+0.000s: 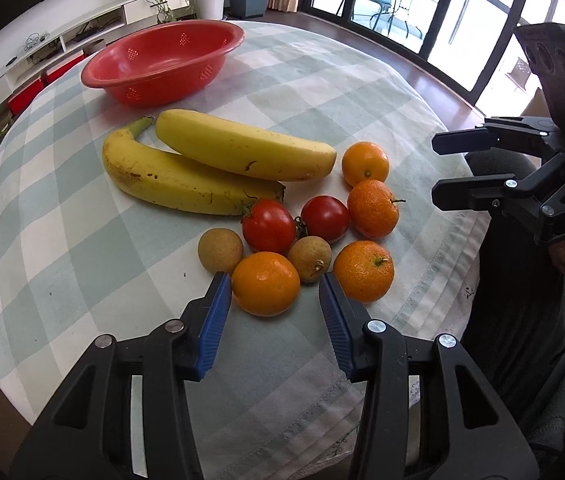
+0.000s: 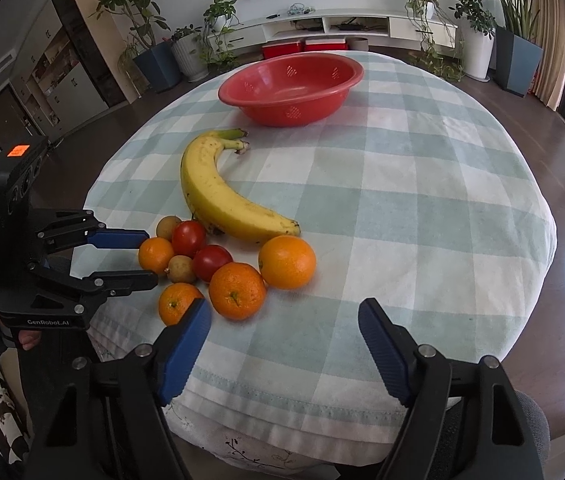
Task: Organize fruits
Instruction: 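Close the left tool on an orange while the right tool grasps another orange, then lift the held oranges with both tools toward the red bowl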
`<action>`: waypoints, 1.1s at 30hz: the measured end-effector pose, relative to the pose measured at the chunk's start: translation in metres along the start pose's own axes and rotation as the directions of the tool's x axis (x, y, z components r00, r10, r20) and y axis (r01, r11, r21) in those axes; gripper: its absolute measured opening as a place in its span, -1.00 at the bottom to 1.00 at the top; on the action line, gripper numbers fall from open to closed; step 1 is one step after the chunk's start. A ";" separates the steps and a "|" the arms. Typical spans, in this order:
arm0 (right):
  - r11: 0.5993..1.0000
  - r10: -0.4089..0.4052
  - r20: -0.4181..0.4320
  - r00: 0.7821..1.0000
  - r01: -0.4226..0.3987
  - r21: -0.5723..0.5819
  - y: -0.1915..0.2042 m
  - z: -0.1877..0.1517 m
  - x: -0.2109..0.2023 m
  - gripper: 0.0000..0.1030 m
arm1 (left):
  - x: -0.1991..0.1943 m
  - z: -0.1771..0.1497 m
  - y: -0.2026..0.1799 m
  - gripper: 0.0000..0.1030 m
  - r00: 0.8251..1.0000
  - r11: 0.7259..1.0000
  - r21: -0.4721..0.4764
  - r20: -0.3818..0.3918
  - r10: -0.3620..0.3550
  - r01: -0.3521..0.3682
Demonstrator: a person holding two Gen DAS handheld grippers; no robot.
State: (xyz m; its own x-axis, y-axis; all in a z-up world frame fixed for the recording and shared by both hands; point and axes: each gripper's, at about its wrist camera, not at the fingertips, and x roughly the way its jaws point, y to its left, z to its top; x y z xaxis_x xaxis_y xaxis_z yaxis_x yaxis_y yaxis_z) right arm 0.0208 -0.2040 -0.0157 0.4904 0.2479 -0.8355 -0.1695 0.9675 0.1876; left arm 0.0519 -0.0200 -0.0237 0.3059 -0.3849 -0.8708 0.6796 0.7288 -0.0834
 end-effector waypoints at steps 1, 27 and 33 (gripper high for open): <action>1.000 0.001 -0.001 1.000 -0.001 0.001 0.000 0.000 0.001 0.51 | 0.002 0.000 -0.002 -0.15 1.000 1.000 0.007 -0.004 0.003 -0.003; 0.998 0.062 -0.060 0.996 -0.061 0.014 -0.014 0.025 0.033 0.30 | -0.009 -0.022 0.021 -0.34 0.999 0.993 -0.117 0.047 -0.006 0.011; 0.993 0.102 -0.084 0.991 -0.097 0.061 -0.016 0.035 0.048 0.22 | -0.012 -0.026 0.023 -0.34 0.998 0.990 -0.139 0.060 0.007 0.001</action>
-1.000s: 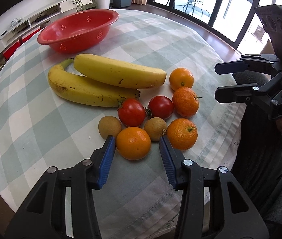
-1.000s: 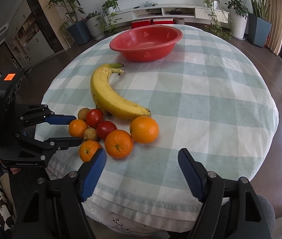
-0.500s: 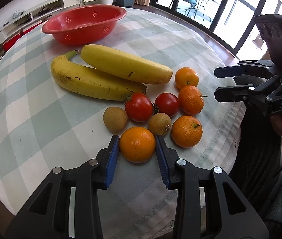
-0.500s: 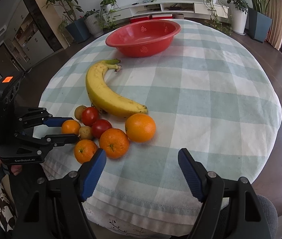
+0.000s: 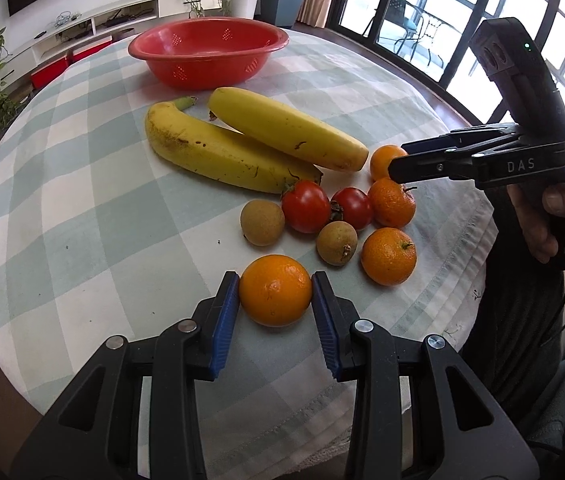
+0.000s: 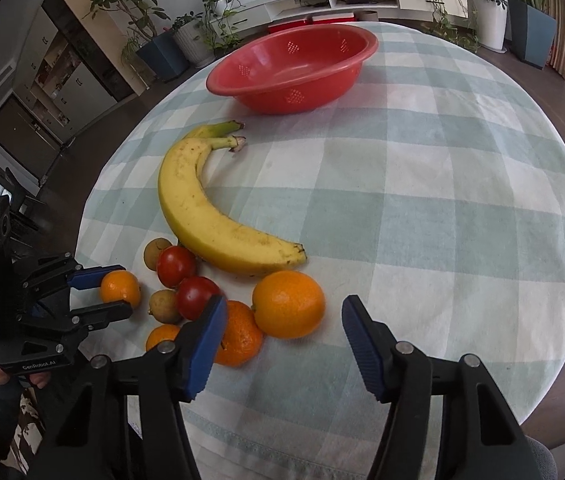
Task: Organize fruits
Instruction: 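Lift the held oranges with both tools toward the red bowl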
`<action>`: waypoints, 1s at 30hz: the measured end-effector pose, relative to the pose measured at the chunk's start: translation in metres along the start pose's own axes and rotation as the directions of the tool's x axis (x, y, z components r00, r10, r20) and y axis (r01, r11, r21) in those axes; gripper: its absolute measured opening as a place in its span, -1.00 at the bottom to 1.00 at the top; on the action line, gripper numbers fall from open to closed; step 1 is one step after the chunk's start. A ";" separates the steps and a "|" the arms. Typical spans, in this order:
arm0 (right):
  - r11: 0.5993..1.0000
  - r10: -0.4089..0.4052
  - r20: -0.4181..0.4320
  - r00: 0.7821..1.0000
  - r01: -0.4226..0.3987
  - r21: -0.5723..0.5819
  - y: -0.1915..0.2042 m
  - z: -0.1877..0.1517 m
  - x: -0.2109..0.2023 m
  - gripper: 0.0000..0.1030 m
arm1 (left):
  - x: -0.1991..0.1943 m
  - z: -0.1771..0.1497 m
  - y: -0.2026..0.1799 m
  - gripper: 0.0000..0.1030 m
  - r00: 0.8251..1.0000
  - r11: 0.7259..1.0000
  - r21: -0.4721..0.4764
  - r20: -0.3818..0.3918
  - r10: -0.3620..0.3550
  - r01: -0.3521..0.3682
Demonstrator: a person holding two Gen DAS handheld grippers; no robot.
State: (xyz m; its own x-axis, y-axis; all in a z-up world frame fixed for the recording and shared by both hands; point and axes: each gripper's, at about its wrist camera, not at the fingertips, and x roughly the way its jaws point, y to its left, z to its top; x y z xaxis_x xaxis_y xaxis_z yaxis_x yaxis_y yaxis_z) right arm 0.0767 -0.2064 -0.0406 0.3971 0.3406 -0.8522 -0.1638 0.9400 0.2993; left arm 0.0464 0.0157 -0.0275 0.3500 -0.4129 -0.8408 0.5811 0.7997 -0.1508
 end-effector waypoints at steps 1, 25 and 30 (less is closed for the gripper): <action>1.000 -0.001 -0.004 1.000 0.001 0.000 0.000 0.001 0.001 0.21 | 0.000 0.000 0.000 -0.34 1.000 1.000 -0.002 0.000 0.000 0.000; 0.985 0.133 -0.060 0.989 -0.125 0.121 -0.013 0.003 0.013 -0.15 | 0.007 -0.001 -0.002 -0.33 1.000 1.000 0.011 -0.012 0.014 -0.014; 0.982 0.148 -0.055 0.988 -0.140 0.129 -0.015 0.002 0.013 -0.16 | 0.008 0.000 -0.003 -0.33 1.000 1.000 0.020 -0.011 0.018 -0.018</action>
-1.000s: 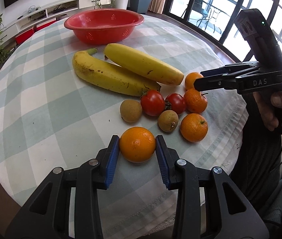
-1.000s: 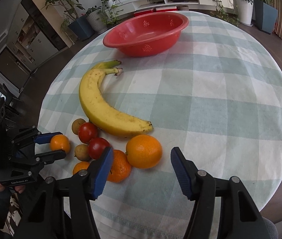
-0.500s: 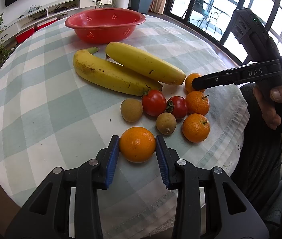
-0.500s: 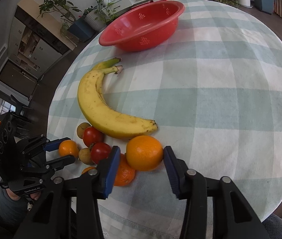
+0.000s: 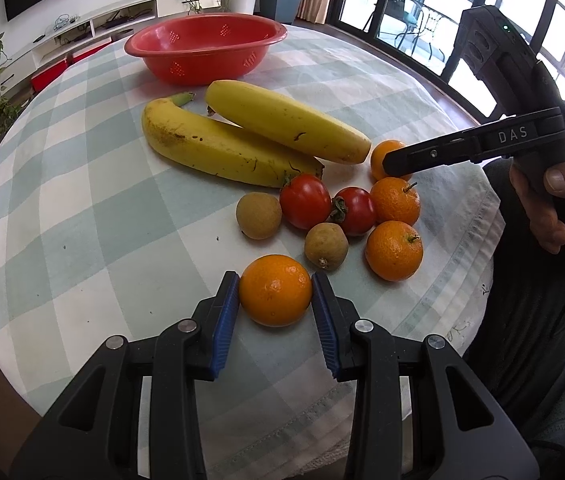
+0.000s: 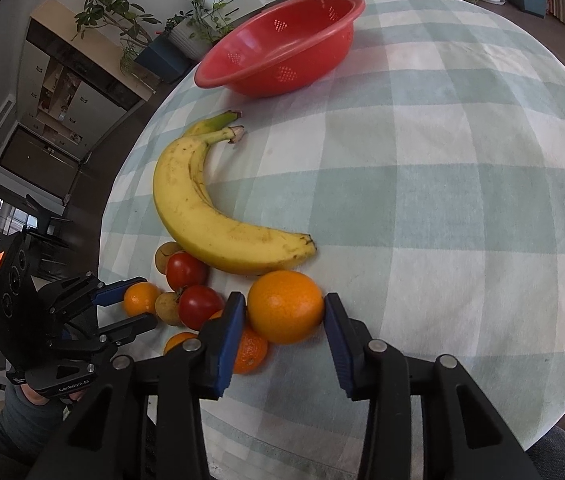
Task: Organize fruits
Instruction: 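Lift the held oranges with both tools toward the red bowl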
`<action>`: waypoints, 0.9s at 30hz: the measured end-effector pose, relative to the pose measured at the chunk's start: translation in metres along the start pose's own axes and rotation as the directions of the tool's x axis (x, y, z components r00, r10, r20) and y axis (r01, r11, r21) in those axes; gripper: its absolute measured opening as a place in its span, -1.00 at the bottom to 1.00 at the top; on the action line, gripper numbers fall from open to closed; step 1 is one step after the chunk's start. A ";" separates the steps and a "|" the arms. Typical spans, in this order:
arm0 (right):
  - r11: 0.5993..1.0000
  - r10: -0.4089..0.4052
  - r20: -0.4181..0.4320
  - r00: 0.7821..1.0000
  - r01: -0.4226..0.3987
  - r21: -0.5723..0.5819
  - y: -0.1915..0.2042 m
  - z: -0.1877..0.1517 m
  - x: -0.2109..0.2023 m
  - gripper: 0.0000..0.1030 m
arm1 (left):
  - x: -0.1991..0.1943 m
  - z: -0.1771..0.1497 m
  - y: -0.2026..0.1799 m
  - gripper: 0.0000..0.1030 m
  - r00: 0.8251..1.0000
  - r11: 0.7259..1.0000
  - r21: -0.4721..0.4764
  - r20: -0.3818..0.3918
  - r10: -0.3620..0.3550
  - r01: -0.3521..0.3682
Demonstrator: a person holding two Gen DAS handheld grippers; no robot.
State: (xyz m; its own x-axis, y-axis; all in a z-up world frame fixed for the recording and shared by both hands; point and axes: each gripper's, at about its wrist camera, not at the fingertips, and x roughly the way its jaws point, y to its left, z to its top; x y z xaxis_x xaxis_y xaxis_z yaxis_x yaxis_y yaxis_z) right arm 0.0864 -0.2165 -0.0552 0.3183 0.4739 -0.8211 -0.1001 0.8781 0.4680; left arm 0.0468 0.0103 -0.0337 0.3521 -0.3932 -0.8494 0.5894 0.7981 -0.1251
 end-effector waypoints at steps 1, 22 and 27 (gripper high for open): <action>1.000 0.002 0.003 1.000 -0.002 0.001 -0.001 -0.001 0.000 -0.17 | 0.000 0.000 0.000 -0.33 1.000 1.000 0.001 0.000 -0.001 0.001; 0.999 0.034 0.146 0.989 -0.039 0.033 -0.013 -0.002 -0.032 -0.17 | -0.013 -0.002 0.003 -0.33 0.998 0.999 -0.021 0.051 -0.038 0.039; 1.000 0.016 0.183 0.983 -0.017 0.007 -0.011 0.000 -0.039 -0.17 | -0.022 0.001 0.007 -0.33 0.995 0.997 -0.035 0.082 -0.064 0.067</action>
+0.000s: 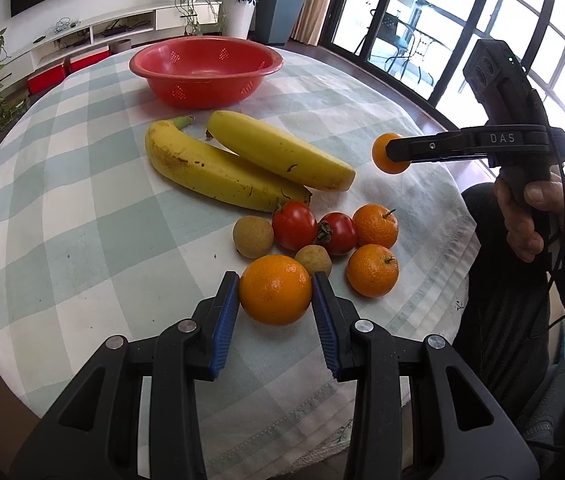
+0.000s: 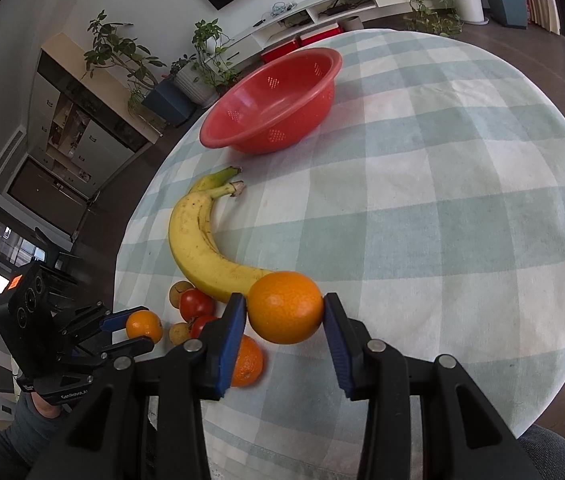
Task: Organize fruits
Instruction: 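Lift the held oranges with both tools toward the red bowl, then lower both oranges into the red bowl and open both tools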
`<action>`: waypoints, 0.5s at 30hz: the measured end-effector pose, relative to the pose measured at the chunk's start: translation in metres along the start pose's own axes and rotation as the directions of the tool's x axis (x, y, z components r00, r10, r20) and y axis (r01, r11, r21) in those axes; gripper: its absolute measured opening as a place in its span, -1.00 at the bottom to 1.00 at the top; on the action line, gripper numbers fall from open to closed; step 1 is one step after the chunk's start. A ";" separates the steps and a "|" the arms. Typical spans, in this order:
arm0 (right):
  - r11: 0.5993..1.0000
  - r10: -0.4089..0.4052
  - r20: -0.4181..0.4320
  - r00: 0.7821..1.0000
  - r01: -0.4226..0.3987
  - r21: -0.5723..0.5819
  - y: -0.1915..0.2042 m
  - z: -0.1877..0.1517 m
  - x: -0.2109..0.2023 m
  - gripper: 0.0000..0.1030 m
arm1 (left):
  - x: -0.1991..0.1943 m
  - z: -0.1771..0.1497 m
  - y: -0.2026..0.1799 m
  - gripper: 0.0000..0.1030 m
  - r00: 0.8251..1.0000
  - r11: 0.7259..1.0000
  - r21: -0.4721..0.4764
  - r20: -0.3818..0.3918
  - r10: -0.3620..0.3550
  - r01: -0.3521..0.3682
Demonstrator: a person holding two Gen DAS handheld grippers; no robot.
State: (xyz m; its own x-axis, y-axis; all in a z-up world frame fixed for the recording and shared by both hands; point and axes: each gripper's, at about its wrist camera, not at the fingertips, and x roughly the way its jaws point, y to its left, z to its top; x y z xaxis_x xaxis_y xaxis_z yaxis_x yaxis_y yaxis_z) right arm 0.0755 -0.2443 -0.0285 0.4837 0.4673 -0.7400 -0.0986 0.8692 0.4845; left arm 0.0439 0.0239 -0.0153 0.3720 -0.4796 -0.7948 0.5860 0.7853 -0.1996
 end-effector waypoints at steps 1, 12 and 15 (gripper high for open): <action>1.000 -0.001 0.008 1.000 0.002 -0.008 0.001 0.001 -0.002 -0.17 | -0.002 0.002 0.001 -0.33 1.000 1.000 -0.004 0.005 -0.002 0.002; 0.962 -0.122 0.167 0.978 0.158 -0.224 0.044 0.014 -0.024 -0.17 | -0.027 0.063 0.023 -0.33 0.994 1.000 0.002 0.105 0.005 -0.005; 0.943 -0.141 0.193 0.971 0.191 -0.271 0.053 0.021 -0.026 -0.17 | -0.026 0.088 0.028 -0.33 0.992 0.999 0.022 0.122 0.025 -0.027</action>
State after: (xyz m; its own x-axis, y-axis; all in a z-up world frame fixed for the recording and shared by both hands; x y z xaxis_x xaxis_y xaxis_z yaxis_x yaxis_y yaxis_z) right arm 0.0761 -0.2141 0.0259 0.6513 0.2998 -0.6971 -0.2362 0.9531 0.1891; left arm 0.1141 0.0242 0.0500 0.4715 -0.5045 -0.7233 0.5914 0.7893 -0.1650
